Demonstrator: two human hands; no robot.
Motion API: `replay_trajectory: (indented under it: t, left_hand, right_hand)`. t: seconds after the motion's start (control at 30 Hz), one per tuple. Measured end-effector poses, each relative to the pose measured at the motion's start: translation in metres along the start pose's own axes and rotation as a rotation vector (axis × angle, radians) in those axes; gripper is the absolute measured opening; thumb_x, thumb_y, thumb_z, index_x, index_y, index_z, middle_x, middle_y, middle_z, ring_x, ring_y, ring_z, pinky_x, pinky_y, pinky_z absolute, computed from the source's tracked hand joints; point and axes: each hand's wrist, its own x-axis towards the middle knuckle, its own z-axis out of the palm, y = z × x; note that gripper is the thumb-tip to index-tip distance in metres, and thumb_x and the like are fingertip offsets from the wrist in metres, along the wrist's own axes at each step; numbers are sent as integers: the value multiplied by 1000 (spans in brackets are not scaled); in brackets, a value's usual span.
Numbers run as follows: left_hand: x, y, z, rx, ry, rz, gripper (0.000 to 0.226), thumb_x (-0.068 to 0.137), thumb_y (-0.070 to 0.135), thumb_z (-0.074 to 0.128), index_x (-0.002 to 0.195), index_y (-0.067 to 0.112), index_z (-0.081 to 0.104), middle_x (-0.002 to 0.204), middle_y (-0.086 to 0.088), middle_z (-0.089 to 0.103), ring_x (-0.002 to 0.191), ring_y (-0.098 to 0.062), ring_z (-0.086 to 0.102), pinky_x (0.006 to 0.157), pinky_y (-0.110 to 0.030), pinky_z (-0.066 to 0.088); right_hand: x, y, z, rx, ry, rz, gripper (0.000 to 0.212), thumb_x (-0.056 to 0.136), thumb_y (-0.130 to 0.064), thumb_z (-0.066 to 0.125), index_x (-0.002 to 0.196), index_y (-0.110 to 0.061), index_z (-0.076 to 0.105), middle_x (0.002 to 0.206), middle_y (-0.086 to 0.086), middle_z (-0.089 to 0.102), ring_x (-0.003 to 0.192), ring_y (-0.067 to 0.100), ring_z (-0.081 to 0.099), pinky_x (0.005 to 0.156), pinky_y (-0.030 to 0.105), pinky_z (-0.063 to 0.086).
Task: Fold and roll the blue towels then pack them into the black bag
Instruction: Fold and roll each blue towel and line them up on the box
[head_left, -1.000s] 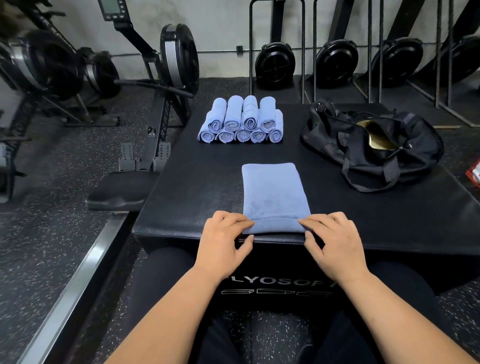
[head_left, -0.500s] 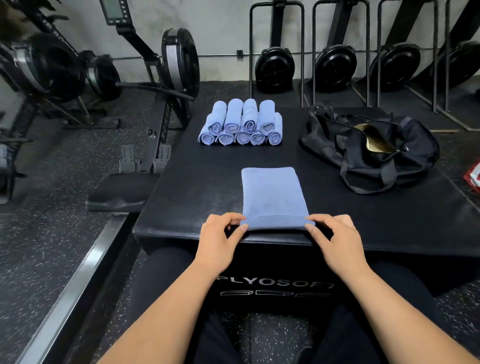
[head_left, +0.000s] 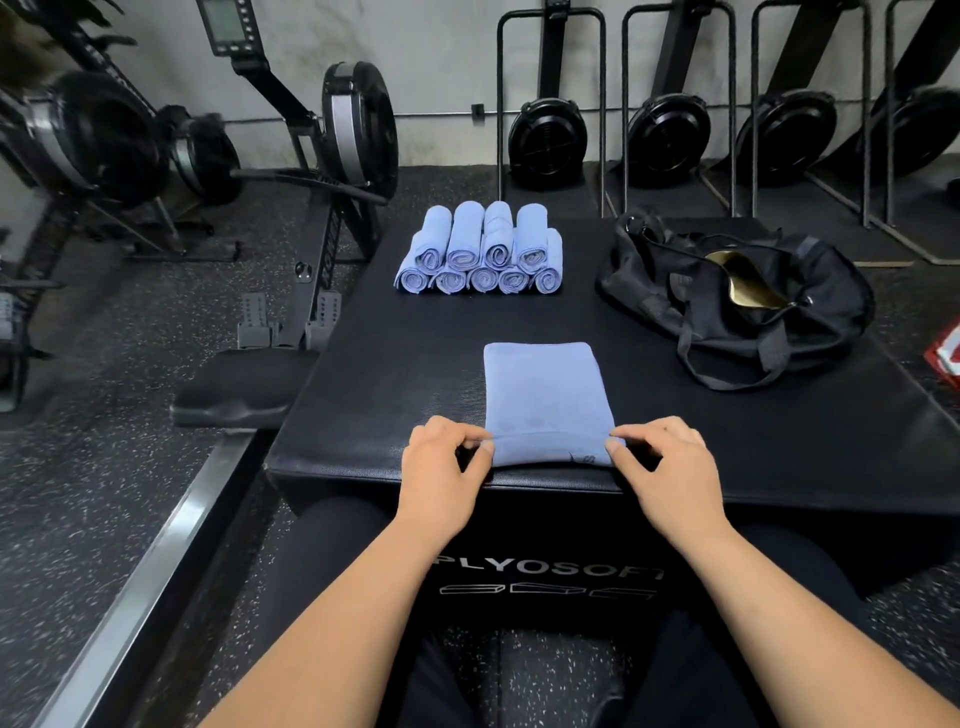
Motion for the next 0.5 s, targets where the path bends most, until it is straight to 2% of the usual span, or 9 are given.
replay_trajectory:
  t: [0.07,0.13,0.2,0.27,0.37,0.5]
  left_hand:
    - [1,1,-1,-15,21,61,16,96,25,74,104,38,72,101,20,58,103,-6,47,94,-34,47]
    - [4,2,-4,53,28,199,21,94,16,75,101,35,74,102,21,60,101,-10,48,89,-30,46]
    - [8,2,-6,174,25,366,25,92,7,73,99,31,75,103,21,64,97,-14,50,85,-36,47]
    - [8,-1,-7,267,24,449,29,90,4,70,103,29,75,108,21,67,97,-16,52,81,-41,46]
    - [1,-10,-7,313,9,480,26,95,18,68,118,28,75,122,22,65,107,-18,54,86,-40,45]
    - [-2,-13,-2,265,-34,358,36,95,39,70,129,30,70,129,25,60,115,-14,50,99,-36,43]
  right_hand:
    - [4,-1,-1,5,13,-14,14,90,-40,78,102,-44,74,103,-20,56,103,12,50,84,30,44]
    - [7,-4,-2,-15,28,-75,13,89,-34,80,98,-41,75,105,-21,57,101,13,50,81,31,45]
    - [6,-3,-2,-87,36,-205,11,91,-28,80,96,-37,76,104,-21,61,97,14,49,75,33,48]
    - [3,3,-1,-198,51,-357,14,93,-20,78,102,-31,78,105,-20,66,93,17,51,71,38,50]
    - [-1,13,1,-269,88,-472,22,96,-14,73,114,-26,78,117,-18,69,95,21,55,75,42,47]
    - [-3,15,4,-270,44,-423,31,95,-35,65,125,-28,74,125,-20,65,103,18,54,81,41,46]
